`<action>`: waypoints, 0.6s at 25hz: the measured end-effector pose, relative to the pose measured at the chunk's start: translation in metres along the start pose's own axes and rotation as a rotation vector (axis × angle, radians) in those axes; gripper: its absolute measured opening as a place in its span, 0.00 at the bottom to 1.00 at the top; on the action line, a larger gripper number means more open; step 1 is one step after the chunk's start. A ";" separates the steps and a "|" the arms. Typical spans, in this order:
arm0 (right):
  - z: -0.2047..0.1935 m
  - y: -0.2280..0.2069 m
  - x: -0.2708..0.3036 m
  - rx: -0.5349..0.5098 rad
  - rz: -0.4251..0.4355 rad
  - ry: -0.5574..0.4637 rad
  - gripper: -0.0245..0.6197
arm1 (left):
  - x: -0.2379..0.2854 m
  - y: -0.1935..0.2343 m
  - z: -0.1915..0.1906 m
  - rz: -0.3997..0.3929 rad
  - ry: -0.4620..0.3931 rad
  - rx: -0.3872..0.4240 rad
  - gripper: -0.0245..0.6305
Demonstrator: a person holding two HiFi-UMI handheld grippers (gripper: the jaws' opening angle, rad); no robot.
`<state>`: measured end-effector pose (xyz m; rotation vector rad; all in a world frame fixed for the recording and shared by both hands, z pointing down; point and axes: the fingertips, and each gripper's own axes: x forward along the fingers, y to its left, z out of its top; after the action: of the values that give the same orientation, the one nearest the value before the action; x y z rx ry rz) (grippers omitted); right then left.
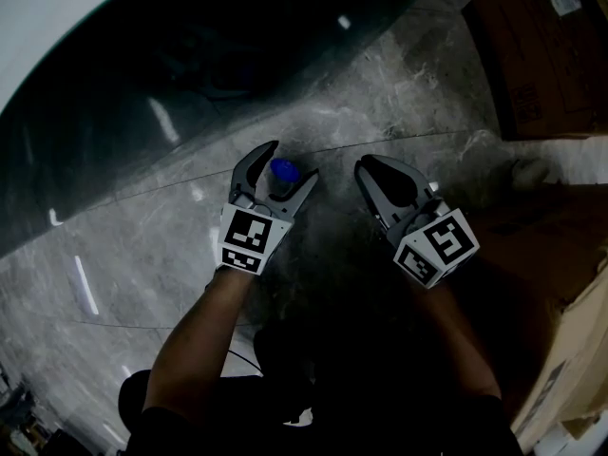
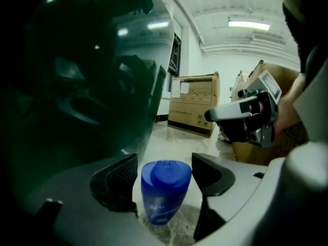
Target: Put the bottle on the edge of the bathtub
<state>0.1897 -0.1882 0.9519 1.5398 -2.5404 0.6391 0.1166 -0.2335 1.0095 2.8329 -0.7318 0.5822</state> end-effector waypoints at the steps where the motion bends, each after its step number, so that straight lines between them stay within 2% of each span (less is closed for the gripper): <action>1: 0.001 0.001 0.001 -0.003 0.003 0.002 0.13 | -0.001 0.001 0.009 0.004 -0.018 0.004 0.54; 5: 0.008 0.005 0.006 -0.015 0.009 0.004 0.13 | -0.008 0.010 0.042 0.013 -0.056 0.049 0.53; 8: 0.018 0.013 0.010 -0.049 0.026 0.004 0.13 | -0.014 0.008 0.059 -0.035 -0.028 0.163 0.52; 10: 0.025 0.019 0.012 -0.065 0.039 0.007 0.13 | -0.019 0.013 0.072 -0.048 -0.020 0.199 0.47; 12: 0.034 0.025 0.014 -0.083 0.051 0.012 0.13 | -0.026 0.023 0.090 -0.045 -0.019 0.216 0.38; 15: 0.055 0.033 0.014 -0.097 0.055 0.000 0.13 | -0.040 0.025 0.116 -0.079 -0.027 0.253 0.32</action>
<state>0.1613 -0.2092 0.8965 1.4434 -2.5808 0.5134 0.1108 -0.2663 0.8890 3.0898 -0.5836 0.6682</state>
